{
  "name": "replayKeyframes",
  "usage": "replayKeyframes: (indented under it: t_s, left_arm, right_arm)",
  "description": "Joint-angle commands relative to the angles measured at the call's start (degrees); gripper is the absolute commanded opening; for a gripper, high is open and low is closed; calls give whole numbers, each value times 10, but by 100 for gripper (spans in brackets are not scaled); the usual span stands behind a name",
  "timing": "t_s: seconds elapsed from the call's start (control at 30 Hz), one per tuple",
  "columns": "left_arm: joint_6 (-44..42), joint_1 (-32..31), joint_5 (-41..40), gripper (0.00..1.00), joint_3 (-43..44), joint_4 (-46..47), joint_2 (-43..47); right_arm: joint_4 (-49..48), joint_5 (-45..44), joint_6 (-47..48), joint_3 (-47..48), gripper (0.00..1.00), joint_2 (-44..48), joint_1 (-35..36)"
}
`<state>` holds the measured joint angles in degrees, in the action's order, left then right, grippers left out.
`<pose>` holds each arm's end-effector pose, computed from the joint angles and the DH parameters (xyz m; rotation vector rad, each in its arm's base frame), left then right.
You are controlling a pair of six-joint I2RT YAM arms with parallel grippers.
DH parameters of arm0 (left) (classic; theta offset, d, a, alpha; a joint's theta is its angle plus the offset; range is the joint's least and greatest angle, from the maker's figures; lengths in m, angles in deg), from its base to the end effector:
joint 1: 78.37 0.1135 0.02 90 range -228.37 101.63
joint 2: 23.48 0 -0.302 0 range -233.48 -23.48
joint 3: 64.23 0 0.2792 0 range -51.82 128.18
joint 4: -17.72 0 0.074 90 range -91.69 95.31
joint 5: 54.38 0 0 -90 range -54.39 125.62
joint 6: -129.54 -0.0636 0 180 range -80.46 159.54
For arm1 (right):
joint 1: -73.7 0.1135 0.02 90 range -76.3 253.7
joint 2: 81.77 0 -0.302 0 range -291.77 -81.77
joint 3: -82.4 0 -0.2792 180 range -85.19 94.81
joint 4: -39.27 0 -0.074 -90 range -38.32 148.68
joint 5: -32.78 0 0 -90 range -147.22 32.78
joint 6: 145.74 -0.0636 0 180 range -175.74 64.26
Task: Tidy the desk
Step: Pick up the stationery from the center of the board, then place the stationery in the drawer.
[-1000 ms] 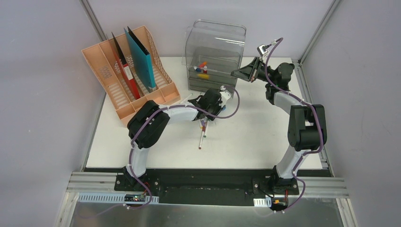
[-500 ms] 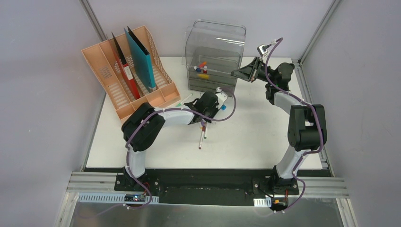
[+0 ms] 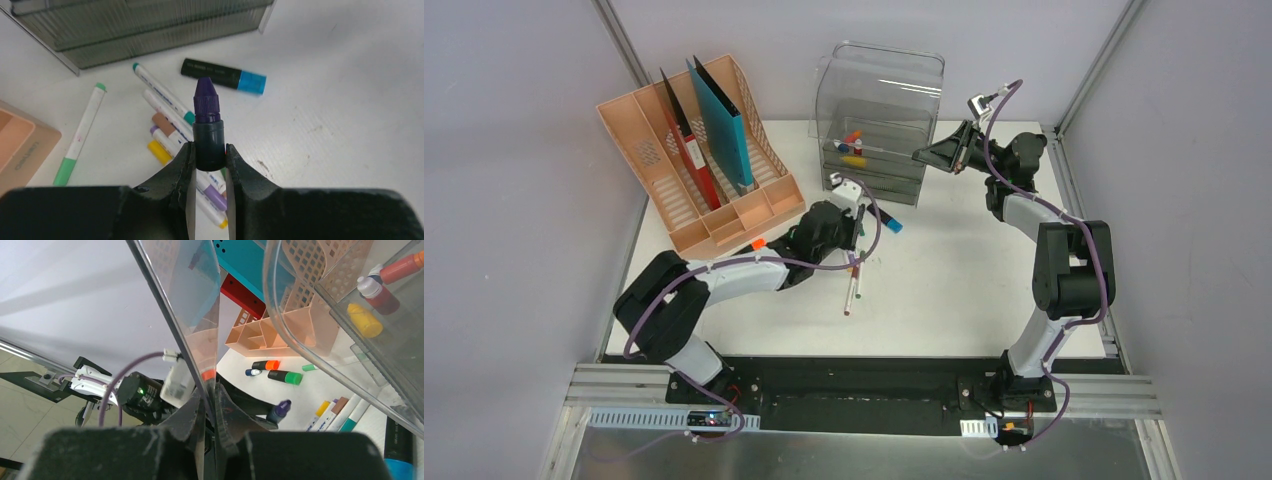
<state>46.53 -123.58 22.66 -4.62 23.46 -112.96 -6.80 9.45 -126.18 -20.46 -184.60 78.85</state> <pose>0.2803 -0.2621 0.2208 0.5141 1.9317 -0.3648 0.4247 0.0969 0.3215 -0.3177 1.6708 1.7312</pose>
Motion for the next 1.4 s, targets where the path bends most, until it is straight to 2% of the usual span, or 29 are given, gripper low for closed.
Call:
replayKeyframes:
  t_s: [0.0, 0.13, 0.33, 0.53, 0.77, 0.97, 1.17, 1.37]
  left_arm:
    - [83, 39, 46, 0, 6, 90, 32]
    - [152, 75, 106, 0, 10, 150, 23]
    - [217, 93, 121, 0, 42, 220, -19]
    - [299, 94, 106, 0, 112, 208, -74]
    - [416, 93, 37, 0, 218, 81, -121]
    - [510, 93, 3, 0, 254, 63, -156]
    - [583, 93, -13, 0, 268, 88, -186]
    - [619, 91, -26, 0, 221, 191, -188]
  right_arm:
    - [-8, 22, -24, 13, 5, 4, 10]
    - [-8, 23, -23, 13, 5, 5, 11]
    - [-8, 23, -24, 14, 5, 5, 11]
    - [-8, 24, -24, 14, 5, 6, 11]
    - [-8, 24, -23, 15, 5, 6, 11]
    - [-8, 25, -24, 15, 6, 6, 11]
    - [-10, 25, -25, 15, 5, 7, 12]
    - [-13, 26, -29, 16, 6, 11, 12]
